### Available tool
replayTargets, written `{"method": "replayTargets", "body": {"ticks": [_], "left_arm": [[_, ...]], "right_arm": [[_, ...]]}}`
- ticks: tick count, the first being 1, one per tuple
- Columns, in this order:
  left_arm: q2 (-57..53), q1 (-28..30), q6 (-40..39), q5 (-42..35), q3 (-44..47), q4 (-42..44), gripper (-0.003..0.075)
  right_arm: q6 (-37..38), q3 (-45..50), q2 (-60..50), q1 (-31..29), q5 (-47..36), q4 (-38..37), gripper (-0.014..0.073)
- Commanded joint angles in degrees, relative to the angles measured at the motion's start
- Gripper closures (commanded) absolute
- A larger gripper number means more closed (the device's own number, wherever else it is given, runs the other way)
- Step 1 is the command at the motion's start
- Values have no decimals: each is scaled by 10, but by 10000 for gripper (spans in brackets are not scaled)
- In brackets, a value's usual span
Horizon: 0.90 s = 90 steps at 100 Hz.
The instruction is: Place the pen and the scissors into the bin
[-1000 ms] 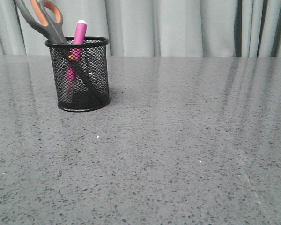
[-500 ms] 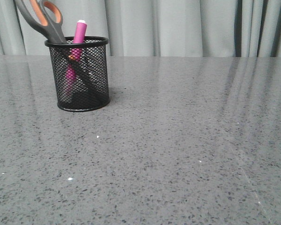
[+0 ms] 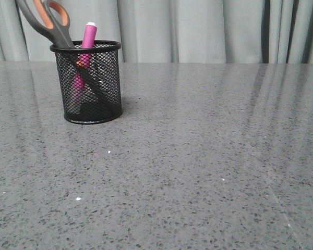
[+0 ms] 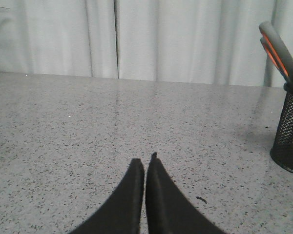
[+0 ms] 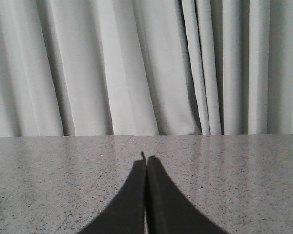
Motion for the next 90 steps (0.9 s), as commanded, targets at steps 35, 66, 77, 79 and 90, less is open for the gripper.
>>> {"method": "replayTargets", "body": {"ticks": [35,66,77,79,90], "left_arm": [[-15,-1,2,-45,13,-6,742],[-15,-1,2,-45,13,-6,742],[-15,-1,2,-45,13,-6,742],[-15,-1,2,-45,13,-6,741],[-15,-1,2,-45,13,-6,741]], "right_arm": [[-3,-14,5,-3,-41,2,662],[-3,-14,5,-3,-41,2,662],[-3,-15,-7,-3,-3,26,662],[-6,-15,-12,-3,9,36,662],[-56,-15,-41,-3,130,76,662]]}}
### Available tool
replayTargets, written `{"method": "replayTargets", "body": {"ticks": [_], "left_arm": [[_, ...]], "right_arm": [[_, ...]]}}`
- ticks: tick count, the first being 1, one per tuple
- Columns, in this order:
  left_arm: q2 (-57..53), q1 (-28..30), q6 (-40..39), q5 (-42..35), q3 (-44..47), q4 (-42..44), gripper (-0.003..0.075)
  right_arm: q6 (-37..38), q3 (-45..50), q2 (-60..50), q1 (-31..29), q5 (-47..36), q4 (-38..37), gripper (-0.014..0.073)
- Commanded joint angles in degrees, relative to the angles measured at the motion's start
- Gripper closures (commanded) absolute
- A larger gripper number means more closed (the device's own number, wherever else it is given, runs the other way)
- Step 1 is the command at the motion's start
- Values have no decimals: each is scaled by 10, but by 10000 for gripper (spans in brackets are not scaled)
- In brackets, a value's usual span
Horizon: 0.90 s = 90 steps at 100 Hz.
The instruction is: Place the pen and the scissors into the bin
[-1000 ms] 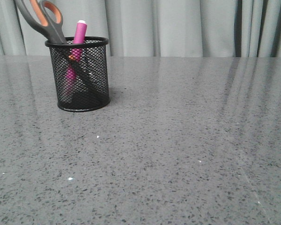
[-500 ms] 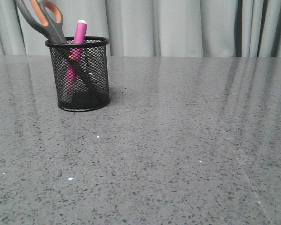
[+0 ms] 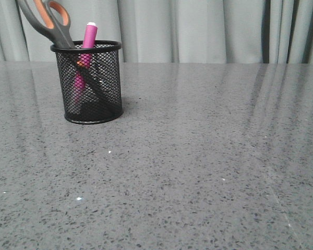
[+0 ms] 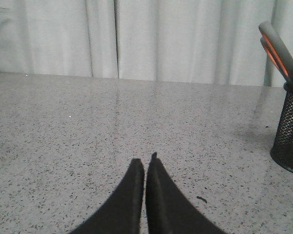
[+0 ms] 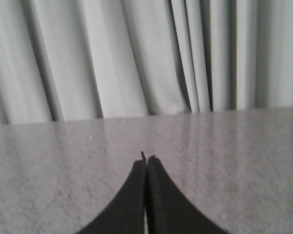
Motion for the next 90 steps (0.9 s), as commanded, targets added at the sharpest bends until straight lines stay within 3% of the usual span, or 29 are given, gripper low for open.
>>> {"method": "replayTargets", "body": {"ticks": [1,19,39,90], "left_arm": [[-15,-1,-1,-45,13,-5,741],[-15,-1,-1,-45,13,-5,742],[-15,-1,-1,-44,13,-5,742],[-15,-1,-1,-43,13,-5,742]], "right_arm": [[-46,-15,-17,-3,54,38,662],[-117,5,-91,-3,94,42,662],[-122,27,-139,-5,173,51,662],[-139,27,-142,-5,176,46,662]]}}
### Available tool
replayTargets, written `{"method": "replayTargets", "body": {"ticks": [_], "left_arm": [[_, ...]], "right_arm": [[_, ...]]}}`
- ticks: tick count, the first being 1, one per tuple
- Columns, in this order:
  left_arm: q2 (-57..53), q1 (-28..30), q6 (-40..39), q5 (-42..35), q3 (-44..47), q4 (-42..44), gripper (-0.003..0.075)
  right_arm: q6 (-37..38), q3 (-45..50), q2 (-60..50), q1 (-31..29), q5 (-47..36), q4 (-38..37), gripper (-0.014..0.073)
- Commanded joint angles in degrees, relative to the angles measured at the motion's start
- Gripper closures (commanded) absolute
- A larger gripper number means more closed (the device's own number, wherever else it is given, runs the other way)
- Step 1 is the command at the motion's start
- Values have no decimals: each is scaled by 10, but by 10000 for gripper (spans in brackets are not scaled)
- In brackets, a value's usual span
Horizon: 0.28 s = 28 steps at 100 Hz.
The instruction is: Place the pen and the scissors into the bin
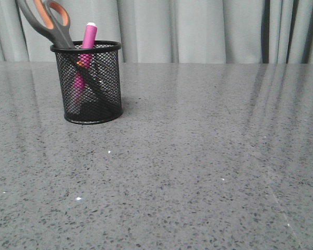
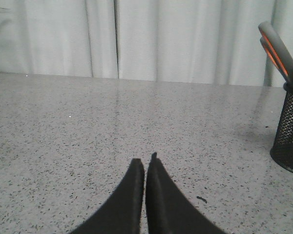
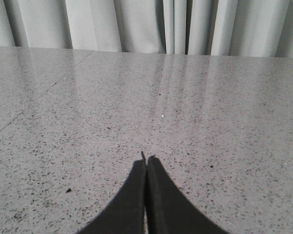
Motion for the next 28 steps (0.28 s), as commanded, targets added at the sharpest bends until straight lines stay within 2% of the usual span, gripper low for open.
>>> {"method": "replayTargets", "body": {"ticks": [1,28], "left_arm": [[-15,-1,-1,-43,13,-5,742],[-15,-1,-1,-43,13,-5,742]], "right_arm": [[-6,10,-13,-5,-43,-4,662],[-6,10,-13,-5,-43,-4,662]]}}
